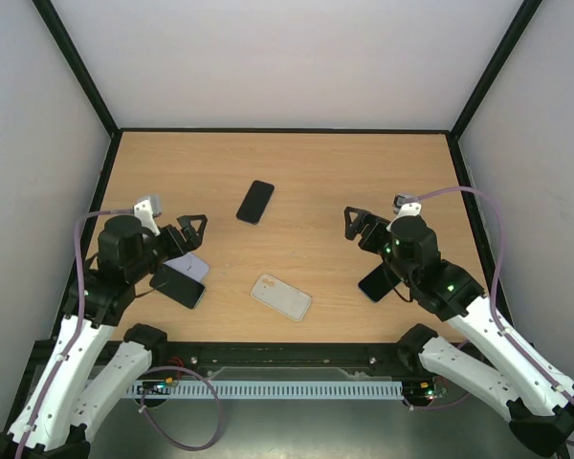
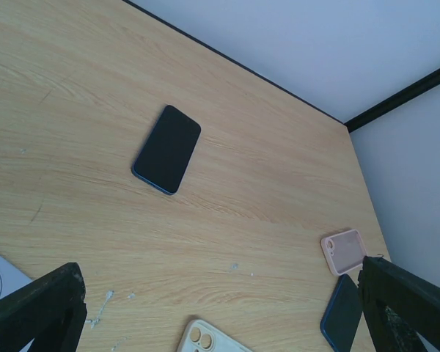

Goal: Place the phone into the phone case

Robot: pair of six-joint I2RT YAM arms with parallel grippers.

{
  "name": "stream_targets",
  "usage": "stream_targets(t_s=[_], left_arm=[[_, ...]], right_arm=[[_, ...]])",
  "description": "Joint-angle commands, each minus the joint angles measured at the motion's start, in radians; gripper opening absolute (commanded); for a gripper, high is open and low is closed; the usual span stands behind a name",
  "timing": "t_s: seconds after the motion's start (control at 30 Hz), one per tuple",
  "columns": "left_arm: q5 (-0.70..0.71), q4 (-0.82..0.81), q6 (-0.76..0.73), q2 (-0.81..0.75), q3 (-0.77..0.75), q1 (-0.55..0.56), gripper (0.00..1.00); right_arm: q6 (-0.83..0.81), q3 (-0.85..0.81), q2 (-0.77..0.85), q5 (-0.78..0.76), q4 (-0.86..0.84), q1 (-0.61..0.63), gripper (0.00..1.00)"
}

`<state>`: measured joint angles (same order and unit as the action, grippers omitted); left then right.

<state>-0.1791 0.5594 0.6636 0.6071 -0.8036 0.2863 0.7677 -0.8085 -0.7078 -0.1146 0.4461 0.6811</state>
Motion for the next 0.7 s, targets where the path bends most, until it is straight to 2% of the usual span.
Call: stream_targets(t_s=[0.0, 0.23, 0.33, 0.57, 0.67], left_arm=[[-0.008, -0.014, 0.011, 0.006, 0.008, -0.006, 1.00], [0.031, 0.009, 0.024, 0.016, 0.002, -0.006, 1.00], [0.107, 0.053, 0.063, 0.029, 0.000, -0.007, 1.00], [0.358, 0.198, 0.334, 0.086, 0.024, -0.006, 1.00], [0.409, 0.231, 0.420, 0.102, 0.079, -0.006, 0.96]], right_arm=[[0.001, 0.008, 0.019, -0.042, 0.007, 0.006, 0.98], [0.002, 0.010, 0.048, -0.037, -0.005, 0.005, 0.98], [0.005, 0.017, 0.054, -0.030, -0.009, 0.006, 0.98], [0.003, 0.040, 0.057, -0.024, -0.015, 0.005, 0.97], [0.006, 0.049, 0.060, -0.013, -0.024, 0.006, 0.98]])
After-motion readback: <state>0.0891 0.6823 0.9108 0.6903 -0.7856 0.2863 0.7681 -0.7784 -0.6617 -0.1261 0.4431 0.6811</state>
